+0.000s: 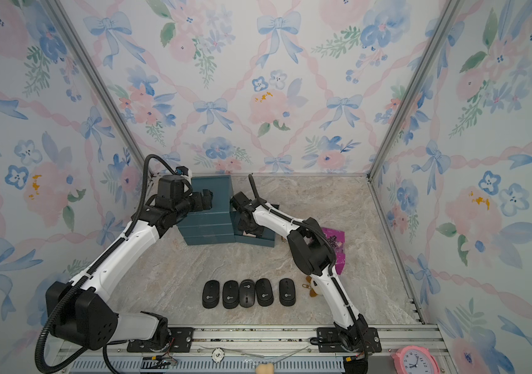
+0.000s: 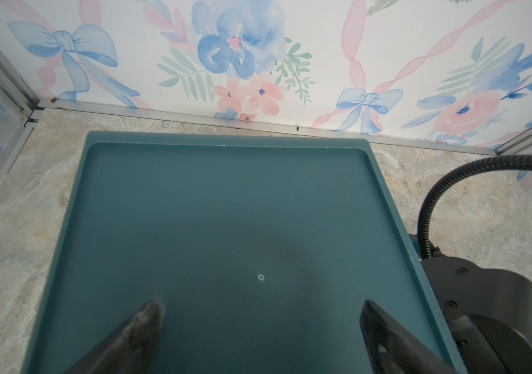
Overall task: Take the mice out of the drawer
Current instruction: Pick up the mouse from the drawer, then place the mouse at the center of the board.
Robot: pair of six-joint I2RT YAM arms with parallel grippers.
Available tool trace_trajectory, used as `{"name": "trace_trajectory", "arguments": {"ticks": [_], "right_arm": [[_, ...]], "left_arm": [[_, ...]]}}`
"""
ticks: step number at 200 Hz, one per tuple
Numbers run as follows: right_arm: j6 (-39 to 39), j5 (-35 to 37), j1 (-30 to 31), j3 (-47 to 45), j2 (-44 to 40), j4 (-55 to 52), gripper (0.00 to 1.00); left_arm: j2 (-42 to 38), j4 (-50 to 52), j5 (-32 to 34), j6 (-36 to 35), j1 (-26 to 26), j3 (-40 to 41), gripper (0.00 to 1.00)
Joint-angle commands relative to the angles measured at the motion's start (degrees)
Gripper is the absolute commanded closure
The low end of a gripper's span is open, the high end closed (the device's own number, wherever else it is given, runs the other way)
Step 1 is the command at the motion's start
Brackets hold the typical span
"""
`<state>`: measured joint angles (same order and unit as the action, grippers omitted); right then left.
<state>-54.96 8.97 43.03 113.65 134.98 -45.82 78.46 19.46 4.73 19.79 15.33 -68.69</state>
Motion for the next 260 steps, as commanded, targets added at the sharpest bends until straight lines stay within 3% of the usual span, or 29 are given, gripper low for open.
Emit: {"name": "trace_trajectory", "arguments": {"ticks": [1,29,86,158,207,260], "right_arm": [[0.51,1.20,-0.46,-0.67,0.15,-1.37,0.54],[0.86,1.79,-1.35,-3.53,-4.63,2.10,0.60],[5.36,4.63,-1.38,-6.74,-15.65,4.52,0.61],[6.11,1.27,1.92,-17.13,-28.93,5.84,0.61],[6.18,-0.23,6.57,-23.06,-34.11,7.07,0.61],[2.75,3.23,15.70,-24.24,-32.36,8.91,0.61]], "left_arm": [[-0.65,2.59,0.13,1.13,-0.30,1.54,0.02],[-0.63,2.54,-0.03,1.30,-0.35,1.74,0.02],[-0.64,2.87,-1.16,0.77,-0.39,1.58,0.02],[-2.74,5.57,-11.94,2.56,-0.92,0.39,0.02],[-5.17,6.28,-18.85,4.28,-2.30,-0.58,0.02],[-3.91,6.24,-19.90,9.11,-4.11,-3.39,0.02]]}}
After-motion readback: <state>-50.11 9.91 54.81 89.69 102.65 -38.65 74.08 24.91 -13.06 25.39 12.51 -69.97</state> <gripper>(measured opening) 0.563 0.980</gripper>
